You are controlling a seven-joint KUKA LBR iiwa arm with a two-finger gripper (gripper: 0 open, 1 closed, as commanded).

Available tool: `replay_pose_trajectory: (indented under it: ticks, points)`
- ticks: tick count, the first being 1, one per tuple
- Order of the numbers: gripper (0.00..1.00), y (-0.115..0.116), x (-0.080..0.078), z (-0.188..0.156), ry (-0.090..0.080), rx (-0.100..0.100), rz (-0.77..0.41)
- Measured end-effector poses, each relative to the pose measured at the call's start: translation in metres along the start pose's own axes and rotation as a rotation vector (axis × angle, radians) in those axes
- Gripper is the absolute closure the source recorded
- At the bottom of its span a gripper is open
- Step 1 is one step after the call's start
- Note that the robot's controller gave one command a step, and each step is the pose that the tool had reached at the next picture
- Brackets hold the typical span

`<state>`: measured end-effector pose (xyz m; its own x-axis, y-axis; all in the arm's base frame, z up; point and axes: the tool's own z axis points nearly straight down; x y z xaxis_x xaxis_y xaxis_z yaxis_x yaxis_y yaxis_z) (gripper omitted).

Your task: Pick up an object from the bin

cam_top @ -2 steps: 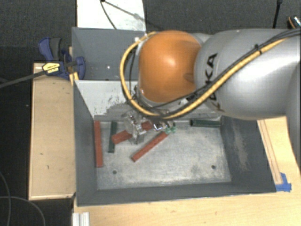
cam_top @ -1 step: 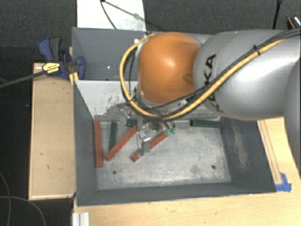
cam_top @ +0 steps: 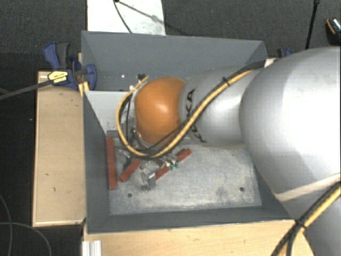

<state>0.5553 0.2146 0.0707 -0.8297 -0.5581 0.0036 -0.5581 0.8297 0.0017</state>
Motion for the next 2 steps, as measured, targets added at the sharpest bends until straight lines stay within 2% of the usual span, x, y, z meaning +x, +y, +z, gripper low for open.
replay_pose_trajectory:
  ticks: [1, 2]
  points:
    - [1.00, 0.000, -0.001, -0.004, -0.005, 0.001, 0.004]
    - [1.00, 0.003, 0.023, -0.004, -0.002, 0.000, 0.012]
